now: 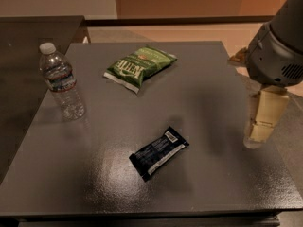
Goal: Move rxbar blueberry near green jalapeno chip bag
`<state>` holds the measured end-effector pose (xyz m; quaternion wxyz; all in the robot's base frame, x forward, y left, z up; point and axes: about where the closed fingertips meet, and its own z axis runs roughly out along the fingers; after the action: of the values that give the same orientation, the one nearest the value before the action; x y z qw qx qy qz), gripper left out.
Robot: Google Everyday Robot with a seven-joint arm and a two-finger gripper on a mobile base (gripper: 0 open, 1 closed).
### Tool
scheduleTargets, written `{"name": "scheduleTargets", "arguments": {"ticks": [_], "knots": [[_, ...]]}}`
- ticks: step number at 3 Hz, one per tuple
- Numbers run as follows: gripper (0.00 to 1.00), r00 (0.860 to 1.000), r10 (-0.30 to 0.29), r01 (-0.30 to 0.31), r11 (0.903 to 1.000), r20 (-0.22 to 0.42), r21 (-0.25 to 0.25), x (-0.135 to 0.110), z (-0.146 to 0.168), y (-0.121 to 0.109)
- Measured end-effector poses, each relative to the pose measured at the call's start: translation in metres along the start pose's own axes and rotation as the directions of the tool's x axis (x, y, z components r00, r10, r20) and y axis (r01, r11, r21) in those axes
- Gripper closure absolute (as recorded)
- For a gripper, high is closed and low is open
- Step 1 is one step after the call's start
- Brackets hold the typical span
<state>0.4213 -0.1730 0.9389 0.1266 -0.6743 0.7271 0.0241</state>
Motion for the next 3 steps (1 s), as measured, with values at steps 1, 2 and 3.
{"name": "scheduleTargets", "arguments": {"ticks": [1,2,3], "knots": [[0.0,0.996,-0.084,0.087,0.9931,0.041,-0.079,-0.021,0.032,0.016],[0.0,0.986,-0.142,0.153,0.9797,0.086,-0.13,-0.043,0.062,0.026],[0.0,0.977,-0.18,0.198,0.9662,0.118,-0.165,-0.06,0.088,0.03]]}}
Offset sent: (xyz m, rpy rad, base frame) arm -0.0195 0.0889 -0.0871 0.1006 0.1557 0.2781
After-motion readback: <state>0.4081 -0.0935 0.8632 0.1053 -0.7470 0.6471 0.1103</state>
